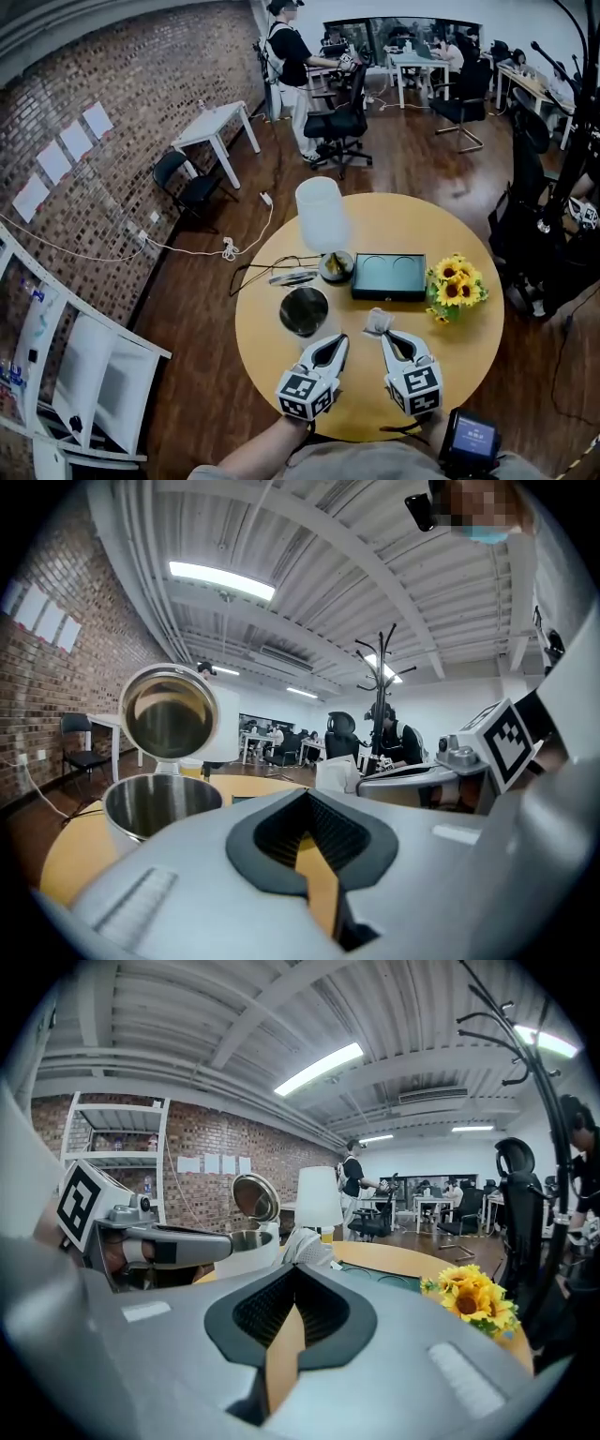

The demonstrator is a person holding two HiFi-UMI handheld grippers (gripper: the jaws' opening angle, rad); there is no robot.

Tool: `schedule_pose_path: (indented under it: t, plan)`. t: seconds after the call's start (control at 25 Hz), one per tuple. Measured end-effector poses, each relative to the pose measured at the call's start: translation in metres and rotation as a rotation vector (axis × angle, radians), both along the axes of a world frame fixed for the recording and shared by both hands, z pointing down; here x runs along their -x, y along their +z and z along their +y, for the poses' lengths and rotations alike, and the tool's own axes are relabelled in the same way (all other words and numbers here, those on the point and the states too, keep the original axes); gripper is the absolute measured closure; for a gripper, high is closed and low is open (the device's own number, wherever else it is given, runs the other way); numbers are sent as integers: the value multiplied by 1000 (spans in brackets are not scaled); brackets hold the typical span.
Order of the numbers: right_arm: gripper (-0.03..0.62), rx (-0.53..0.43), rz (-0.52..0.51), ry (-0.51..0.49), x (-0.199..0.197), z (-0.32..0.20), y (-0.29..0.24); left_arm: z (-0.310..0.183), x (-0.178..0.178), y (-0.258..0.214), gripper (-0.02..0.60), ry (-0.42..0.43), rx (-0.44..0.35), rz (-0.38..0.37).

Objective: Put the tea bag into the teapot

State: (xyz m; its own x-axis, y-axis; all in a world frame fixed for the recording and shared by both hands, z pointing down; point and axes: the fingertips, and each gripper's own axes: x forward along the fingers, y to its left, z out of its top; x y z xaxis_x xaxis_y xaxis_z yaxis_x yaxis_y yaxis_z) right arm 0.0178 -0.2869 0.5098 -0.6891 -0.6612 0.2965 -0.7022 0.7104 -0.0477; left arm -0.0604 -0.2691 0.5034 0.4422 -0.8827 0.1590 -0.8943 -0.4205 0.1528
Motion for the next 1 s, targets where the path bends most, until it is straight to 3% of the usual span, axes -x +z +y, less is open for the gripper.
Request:
schedule_pose_path:
  t: [0.2,0.56,0.76,1.0]
  plan:
    - [583,-25,12,-34,40,-2,-8,-1,39,-4,581,-35,-20,18]
    - [583,-55,33,-30,136,3,-14,0,133,-7,581,-19,-36,33]
    - [583,-68,51,3,180,4,-12,-3,174,-2,581,26,-40,43]
    - [583,-58,99,73,198,-1,-7,-15,192,2,581,111,-39,66]
